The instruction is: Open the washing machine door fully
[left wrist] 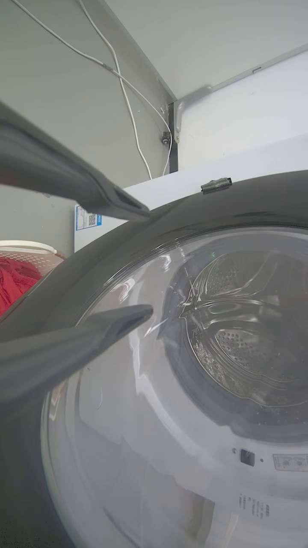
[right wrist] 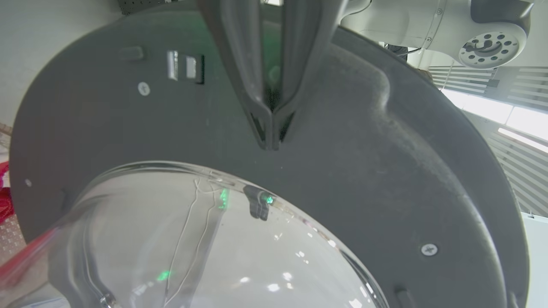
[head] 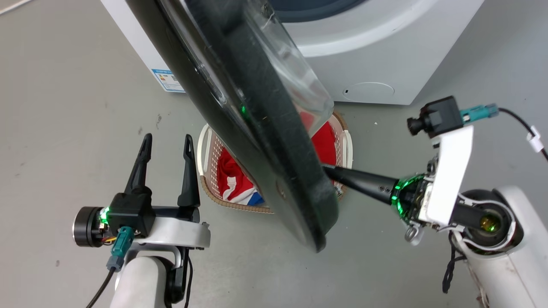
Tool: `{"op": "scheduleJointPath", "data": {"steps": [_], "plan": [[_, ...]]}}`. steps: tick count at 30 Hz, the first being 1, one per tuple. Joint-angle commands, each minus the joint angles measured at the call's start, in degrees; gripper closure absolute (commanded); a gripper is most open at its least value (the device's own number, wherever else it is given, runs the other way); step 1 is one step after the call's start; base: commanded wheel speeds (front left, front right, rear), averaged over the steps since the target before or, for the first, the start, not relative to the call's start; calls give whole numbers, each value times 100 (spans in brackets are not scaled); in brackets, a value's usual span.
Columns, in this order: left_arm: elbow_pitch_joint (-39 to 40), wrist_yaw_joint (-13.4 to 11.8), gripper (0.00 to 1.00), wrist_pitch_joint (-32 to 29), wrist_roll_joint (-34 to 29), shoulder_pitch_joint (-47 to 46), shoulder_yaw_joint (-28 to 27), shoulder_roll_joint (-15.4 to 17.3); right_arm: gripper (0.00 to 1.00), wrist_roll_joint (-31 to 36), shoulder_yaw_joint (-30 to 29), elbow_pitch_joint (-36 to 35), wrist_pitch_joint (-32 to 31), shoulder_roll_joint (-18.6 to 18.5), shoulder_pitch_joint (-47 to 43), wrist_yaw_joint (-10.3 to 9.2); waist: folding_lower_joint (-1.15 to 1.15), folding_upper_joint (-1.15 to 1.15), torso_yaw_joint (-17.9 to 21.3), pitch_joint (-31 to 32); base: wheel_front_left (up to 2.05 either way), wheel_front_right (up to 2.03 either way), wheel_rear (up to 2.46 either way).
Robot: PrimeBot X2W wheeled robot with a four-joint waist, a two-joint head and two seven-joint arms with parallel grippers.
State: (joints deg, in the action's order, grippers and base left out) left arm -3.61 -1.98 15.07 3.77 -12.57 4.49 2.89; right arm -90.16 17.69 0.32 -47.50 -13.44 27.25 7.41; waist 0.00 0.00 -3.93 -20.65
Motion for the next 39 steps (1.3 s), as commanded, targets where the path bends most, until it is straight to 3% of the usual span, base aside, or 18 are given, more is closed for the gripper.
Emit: {"op": "scheduleJointPath", "data": {"steps": [1,19,28,32,33,34,35,39], "plan": [[-8,-7,0,16,15,75,6,-3,100,38,80,-70,-42,60,-136,15,0,0,-23,51,0,0,0],[-82,-93,0,16,51,322,86,-2,100,-113,396,-266,120,406,-1144,15,0,0,-137,486,0,0,0],[-134,-42,0,16,-12,585,16,-3,100,-34,-145,-299,853,453,-1743,14,0,0,-54,874,0,0,0],[-164,-23,0,16,-29,715,-4,-2,71,-60,-530,-339,1340,556,-2077,14,0,0,-27,1091,0,0,0],[-169,-19,0,16,-30,754,-6,-3,54,-35,-628,-356,1474,576,-2160,14,0,0,-23,1146,0,0,0],[-176,-15,0,16,-35,791,-7,-3,7,-5,-727,-383,1624,599,-2238,14,0,0,-19,1197,0,0,0],[-179,-14,0,16,-37,818,-6,-3,0,13,-826,-410,1780,630,-2313,15,0,0,-15,1242,0,0,0],[-174,-25,0,16,-42,959,-17,-3,0,218,-1232,-607,2486,738,-2532,15,0,0,18,1410,0,0,0]]}}
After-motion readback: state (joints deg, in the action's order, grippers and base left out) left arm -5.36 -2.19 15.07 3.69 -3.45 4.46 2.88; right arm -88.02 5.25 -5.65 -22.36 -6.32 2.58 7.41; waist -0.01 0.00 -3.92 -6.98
